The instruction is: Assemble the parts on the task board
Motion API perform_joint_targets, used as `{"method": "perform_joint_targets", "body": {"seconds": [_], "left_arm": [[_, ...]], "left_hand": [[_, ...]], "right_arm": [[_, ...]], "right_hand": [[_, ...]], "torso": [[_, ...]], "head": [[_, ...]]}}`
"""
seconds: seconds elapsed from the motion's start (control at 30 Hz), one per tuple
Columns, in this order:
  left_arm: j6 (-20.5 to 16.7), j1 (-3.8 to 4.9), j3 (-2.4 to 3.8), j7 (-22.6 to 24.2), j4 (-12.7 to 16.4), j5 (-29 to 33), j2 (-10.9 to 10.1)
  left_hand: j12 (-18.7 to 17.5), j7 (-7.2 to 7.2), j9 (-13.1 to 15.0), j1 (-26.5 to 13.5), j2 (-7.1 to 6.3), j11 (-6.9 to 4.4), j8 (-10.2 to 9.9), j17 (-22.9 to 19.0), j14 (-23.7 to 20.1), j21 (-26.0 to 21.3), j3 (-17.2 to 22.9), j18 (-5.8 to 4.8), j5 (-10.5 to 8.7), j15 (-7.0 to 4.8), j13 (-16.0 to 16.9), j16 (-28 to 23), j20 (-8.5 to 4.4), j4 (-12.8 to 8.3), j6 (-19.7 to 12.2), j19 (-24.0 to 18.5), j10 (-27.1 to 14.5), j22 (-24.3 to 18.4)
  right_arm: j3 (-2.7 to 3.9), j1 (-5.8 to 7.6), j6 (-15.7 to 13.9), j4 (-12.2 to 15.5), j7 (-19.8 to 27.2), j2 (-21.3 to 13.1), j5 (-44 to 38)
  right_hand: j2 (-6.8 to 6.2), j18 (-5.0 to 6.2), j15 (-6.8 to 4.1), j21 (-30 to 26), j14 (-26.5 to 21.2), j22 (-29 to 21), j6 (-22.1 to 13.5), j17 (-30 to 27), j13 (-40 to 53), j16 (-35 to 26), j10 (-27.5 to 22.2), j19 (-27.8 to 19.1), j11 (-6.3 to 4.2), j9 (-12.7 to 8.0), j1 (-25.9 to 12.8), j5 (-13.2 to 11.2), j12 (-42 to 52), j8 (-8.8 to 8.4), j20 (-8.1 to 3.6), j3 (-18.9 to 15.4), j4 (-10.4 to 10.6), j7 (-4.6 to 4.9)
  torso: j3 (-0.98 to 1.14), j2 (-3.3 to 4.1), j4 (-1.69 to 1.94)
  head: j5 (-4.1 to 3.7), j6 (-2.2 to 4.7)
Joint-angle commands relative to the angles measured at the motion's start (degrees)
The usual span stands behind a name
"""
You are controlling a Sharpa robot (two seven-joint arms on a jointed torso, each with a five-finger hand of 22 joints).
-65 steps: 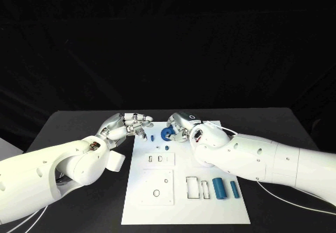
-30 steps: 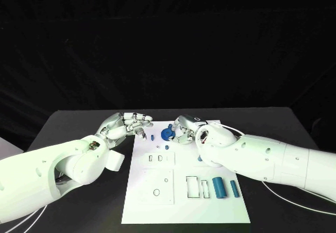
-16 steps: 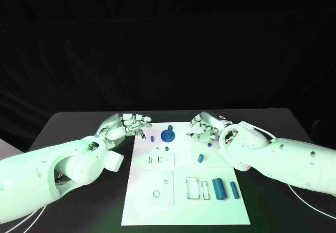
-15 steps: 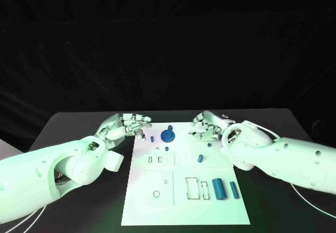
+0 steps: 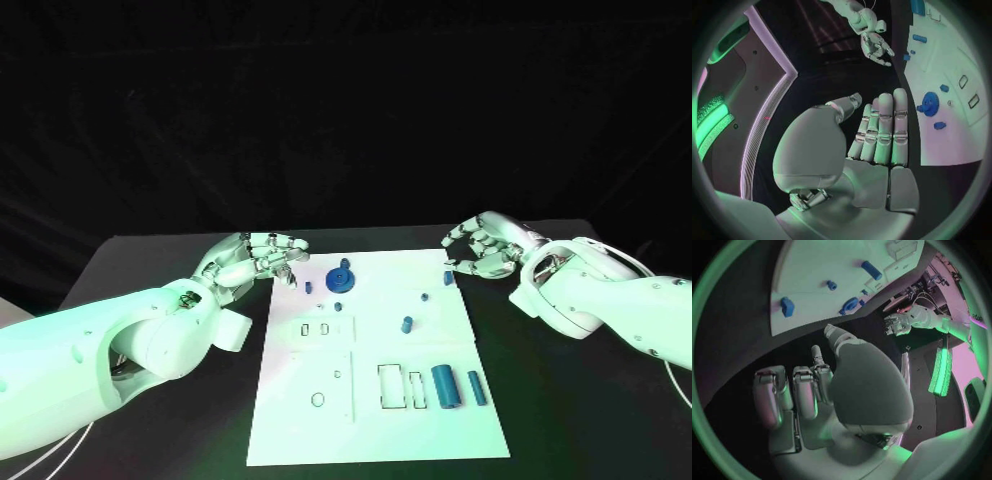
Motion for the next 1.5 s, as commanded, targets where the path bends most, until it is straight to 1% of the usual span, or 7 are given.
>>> {"method": "perform_joint_targets", "body": {"seconds": [0.03,0.2,0.4,0.63,0.77,1.17,1.5], "left_arm": [[1.05,0.1,0.03,0.37,0.0,-0.34,0.17],[1.16,0.09,0.03,0.36,-0.07,-0.38,0.26],[1.29,0.09,0.03,0.35,-0.21,-0.43,0.33],[1.3,0.09,0.03,0.33,-0.44,-0.51,0.28],[1.36,0.08,0.03,0.32,-0.47,-0.57,0.28],[1.49,0.08,0.03,0.27,-0.57,-0.63,0.28],[1.55,0.08,0.03,0.18,-0.58,-0.78,0.2]], "left_hand": [[0.36,-0.06,0.05,0.14,0.65,-0.12,0.1,-0.05,-0.48,0.29,0.18,0.78,0.15,0.1,0.05,0.26,-0.09,-0.17,-0.46,-0.36,-0.33,0.05],[0.36,-0.06,0.05,0.14,0.65,-0.12,0.1,-0.05,-0.48,0.29,0.18,0.78,0.15,0.1,0.05,0.26,-0.09,-0.17,-0.46,-0.36,-0.33,0.05],[0.39,-0.07,0.09,0.19,0.65,-0.13,0.1,-0.09,-0.53,0.4,0.21,0.79,0.15,0.1,0.08,0.25,-0.09,-0.28,-0.47,-0.47,-0.34,0.13],[0.39,-0.07,0.09,0.19,0.65,-0.13,0.1,-0.09,-0.53,0.4,0.21,0.79,0.15,0.1,0.08,0.25,-0.09,-0.28,-0.47,-0.47,-0.34,0.13],[0.39,-0.07,0.09,0.19,0.65,-0.13,0.1,-0.09,-0.53,0.4,0.21,0.79,0.15,0.1,0.08,0.25,-0.09,-0.28,-0.47,-0.47,-0.34,0.13],[0.39,-0.07,0.09,0.19,0.65,-0.13,0.1,-0.09,-0.53,0.4,0.21,0.79,0.15,0.1,0.08,0.25,-0.09,-0.28,-0.47,-0.47,-0.34,0.13],[0.39,-0.07,0.09,0.19,0.65,-0.13,0.1,-0.09,-0.53,0.4,0.21,0.79,0.15,0.1,0.08,0.25,-0.09,-0.28,-0.47,-0.47,-0.34,0.13]], "right_arm": [[-0.04,0.03,4.33,-1.39,4.63,-0.31,1.65],[-0.12,-0.19,5.44,-3.26,5.15,-0.08,0.91],[-0.19,-0.84,6.92,-4.81,5.6,0.34,0.51],[-0.27,-1.62,8.19,-5.71,5.55,1.12,0.22],[-0.3,-1.95,8.42,-6.19,5.29,1.5,0.07],[-0.35,-2.54,7.6,-7.74,4.38,3.05,-0.15],[-0.48,-3.06,7.53,-8.62,3.61,3.81,-0.3]], "right_hand": [[-0.27,-0.39,-0.34,0.25,5.87,15.1,-0.69,15.06,8.24,0.35,-0.66,5.89,-0.04,-0.12,0.98,-0.11,-0.48,-0.35,-0.07,0.03,-0.58,-0.05],[-0.67,-0.39,-0.46,0.25,5.87,15.1,-1.43,15.08,7.6,0.36,-1.38,5.89,-0.18,-0.3,1.62,-0.19,-1.3,-0.81,-0.23,-0.03,-0.86,-0.18],[-0.89,-0.39,-0.39,0.25,5.87,15.1,-2.26,15.08,7.26,0.36,-1.8,5.89,-0.12,-0.48,1.93,-0.26,-1.75,-1.33,-0.23,-0.47,-0.88,-0.07],[-0.9,-0.39,-0.37,0.25,5.87,15.1,-2.34,15.08,7.29,0.36,-1.78,5.89,-0.09,-0.49,1.96,-0.25,-1.72,-1.38,-0.22,-0.55,-0.86,-0.02],[-0.79,-0.39,-0.34,0.25,5.87,15.1,-2.31,15.08,7.41,0.36,-1.65,5.89,-0.04,-0.49,1.92,-0.23,-1.58,-1.37,-0.21,-0.61,-0.77,0.05],[-0.05,-0.39,-0.11,0.25,5.87,15.1,-1.23,15.08,8.09,0.36,-0.83,5.89,0.18,-0.25,1.57,0.08,-0.7,-0.87,-0.02,-0.86,0.04,0.28],[0.78,-0.39,-0.34,0.25,5.87,15.1,1.45,15.08,8.88,0.36,0.13,5.89,-0.13,0.23,1.63,0.68,0.33,0.54,-0.13,0.42,0.57,-0.08]], "torso": [[0.05,0.01,-0.09],[0.09,0.1,0.05],[-0.09,0.06,0.27],[-0.07,0.04,0.02],[-0.14,0.01,0.08],[-0.11,0.02,0.17],[-0.1,0.01,0.07]], "head": [[-0.18,-0.08],[-0.22,-0.26],[-0.35,-0.58],[-0.05,-0.79],[-0.1,-0.96],[-0.16,-1.19],[0.01,-1.4]]}}
